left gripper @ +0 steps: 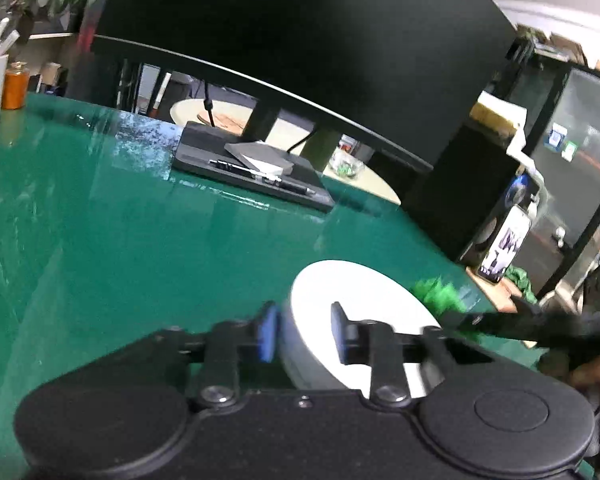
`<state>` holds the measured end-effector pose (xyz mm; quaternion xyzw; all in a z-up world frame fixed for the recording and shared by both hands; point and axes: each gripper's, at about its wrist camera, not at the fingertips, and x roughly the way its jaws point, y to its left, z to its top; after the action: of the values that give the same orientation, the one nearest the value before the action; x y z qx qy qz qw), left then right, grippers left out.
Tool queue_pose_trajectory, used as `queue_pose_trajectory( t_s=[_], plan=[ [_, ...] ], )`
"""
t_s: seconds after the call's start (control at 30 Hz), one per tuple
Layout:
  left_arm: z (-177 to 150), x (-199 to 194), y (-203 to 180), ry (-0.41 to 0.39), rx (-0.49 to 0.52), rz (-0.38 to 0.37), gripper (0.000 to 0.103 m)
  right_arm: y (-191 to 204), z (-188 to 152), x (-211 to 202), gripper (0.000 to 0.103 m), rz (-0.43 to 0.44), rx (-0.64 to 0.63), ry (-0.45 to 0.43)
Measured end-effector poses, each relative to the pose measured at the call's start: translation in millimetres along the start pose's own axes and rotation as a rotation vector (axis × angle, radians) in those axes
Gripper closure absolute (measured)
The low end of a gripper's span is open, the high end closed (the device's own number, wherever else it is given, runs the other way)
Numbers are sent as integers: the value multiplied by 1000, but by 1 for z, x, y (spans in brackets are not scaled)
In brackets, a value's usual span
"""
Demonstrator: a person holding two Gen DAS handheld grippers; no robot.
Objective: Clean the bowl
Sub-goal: 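Grasp the green cloth with the right tool while the left tool grips the bowl rim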
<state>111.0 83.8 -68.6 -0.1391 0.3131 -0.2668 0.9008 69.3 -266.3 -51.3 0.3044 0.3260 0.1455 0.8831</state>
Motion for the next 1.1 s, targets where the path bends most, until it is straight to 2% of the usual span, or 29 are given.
queue_pose_trajectory(
  t_s=[0.07, 0.17, 0.3, 0.37, 0.43, 0.57, 0.8, 1.0, 1.1],
  plan=[
    [2, 3, -2, 9, 25, -6, 83, -11, -4, -6, 98, 124, 169, -13],
    [3, 8, -6, 25, 64, -9, 84, -24, -17, -8, 98, 260, 362, -17],
    [2, 11, -10, 37, 123, -28, 84, -32, -38, -5, 98, 308, 498, 34],
    [2, 16, -8, 64, 118, -63, 83, -41, -50, -2, 98, 356, 630, 50],
    [1, 21, -7, 86, 115, -80, 83, -43, -54, 0, 97, 366, 673, 55],
    [-3, 29, -6, 121, 114, -78, 81, -40, -52, 6, 97, 370, 678, 71],
    [-7, 29, -10, 107, 135, -76, 80, -43, -42, 40, 97, 368, 699, 107],
    [-7, 30, -13, 105, 145, -62, 79, -45, -43, 44, 96, 373, 744, 112],
    [-7, 30, -16, 104, 156, -53, 77, -45, -50, 25, 96, 387, 767, 98]
  ],
)
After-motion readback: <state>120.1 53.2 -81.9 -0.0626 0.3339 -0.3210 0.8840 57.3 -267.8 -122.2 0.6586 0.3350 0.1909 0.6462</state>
